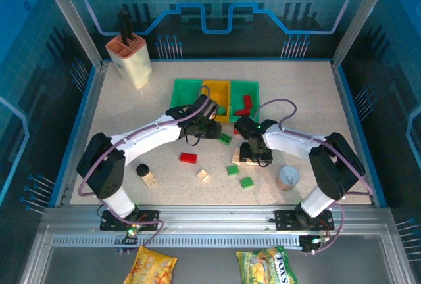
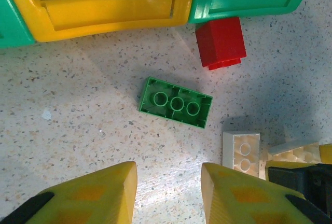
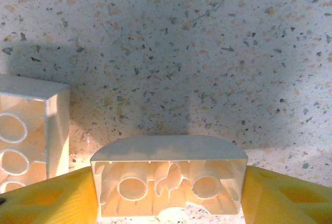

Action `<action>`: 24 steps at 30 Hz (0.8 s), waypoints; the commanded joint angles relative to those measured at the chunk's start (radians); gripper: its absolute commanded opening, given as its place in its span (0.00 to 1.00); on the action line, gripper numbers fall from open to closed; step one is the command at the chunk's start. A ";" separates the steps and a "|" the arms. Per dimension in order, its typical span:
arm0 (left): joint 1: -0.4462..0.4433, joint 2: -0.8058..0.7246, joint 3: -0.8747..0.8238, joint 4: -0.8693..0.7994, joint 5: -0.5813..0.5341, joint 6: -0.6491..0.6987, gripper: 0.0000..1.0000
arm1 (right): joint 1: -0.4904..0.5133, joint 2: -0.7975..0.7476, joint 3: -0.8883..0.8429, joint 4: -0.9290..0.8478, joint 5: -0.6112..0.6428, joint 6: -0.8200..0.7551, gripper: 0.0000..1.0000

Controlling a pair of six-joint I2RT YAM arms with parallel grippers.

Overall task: Sort the legos into containers by color
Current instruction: Pick up the lego from the bottom-center of the table.

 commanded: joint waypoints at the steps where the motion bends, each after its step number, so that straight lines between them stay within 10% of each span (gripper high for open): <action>1: 0.001 -0.054 -0.027 -0.008 -0.028 -0.015 0.38 | 0.015 -0.033 0.014 -0.040 0.030 0.017 0.68; 24: 0.182 -0.334 -0.276 -0.050 -0.013 -0.014 0.39 | 0.018 0.082 0.398 -0.158 0.050 -0.111 0.68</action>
